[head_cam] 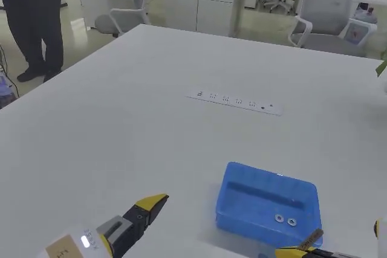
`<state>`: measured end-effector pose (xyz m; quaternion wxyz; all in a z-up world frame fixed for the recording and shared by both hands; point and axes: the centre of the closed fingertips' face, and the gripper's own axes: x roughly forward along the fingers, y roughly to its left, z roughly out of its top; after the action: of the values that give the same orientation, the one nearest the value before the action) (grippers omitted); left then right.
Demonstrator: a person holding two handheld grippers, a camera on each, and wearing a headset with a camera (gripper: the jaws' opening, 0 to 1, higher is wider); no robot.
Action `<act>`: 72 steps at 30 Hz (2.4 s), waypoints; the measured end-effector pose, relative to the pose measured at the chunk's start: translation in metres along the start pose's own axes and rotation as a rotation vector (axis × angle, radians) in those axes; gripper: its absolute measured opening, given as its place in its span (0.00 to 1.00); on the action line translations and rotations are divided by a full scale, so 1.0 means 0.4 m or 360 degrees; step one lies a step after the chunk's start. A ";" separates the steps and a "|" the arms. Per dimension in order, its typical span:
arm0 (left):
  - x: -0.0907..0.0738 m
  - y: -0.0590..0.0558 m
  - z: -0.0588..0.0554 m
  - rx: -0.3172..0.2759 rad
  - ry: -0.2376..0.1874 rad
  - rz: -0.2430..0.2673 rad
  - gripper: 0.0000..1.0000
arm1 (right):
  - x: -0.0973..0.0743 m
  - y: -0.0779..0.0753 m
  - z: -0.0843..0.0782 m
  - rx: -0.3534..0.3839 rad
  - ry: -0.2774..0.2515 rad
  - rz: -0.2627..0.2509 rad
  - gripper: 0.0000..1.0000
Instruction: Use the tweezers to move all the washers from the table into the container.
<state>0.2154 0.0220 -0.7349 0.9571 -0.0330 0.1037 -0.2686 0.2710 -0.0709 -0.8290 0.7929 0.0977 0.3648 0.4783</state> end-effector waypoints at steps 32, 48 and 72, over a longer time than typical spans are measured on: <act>0.000 0.004 0.001 0.0010 0.0004 0.0010 0.87 | 0.011 0.024 -0.014 -0.0372 0.0106 -0.0062 0.04; -0.001 0.001 0.006 0.0003 -0.0013 0.0000 0.86 | 0.018 0.072 -0.052 -0.0815 0.0242 -0.0019 0.04; -0.004 0.008 0.012 0.0000 -0.0033 0.0025 0.85 | -0.029 0.087 -0.146 -0.1706 0.1342 0.0219 0.01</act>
<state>0.2167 0.0256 -0.7303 0.9602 -0.0348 0.0940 -0.2609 0.2047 -0.0737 -0.8475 0.4898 -0.4798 0.3481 0.6394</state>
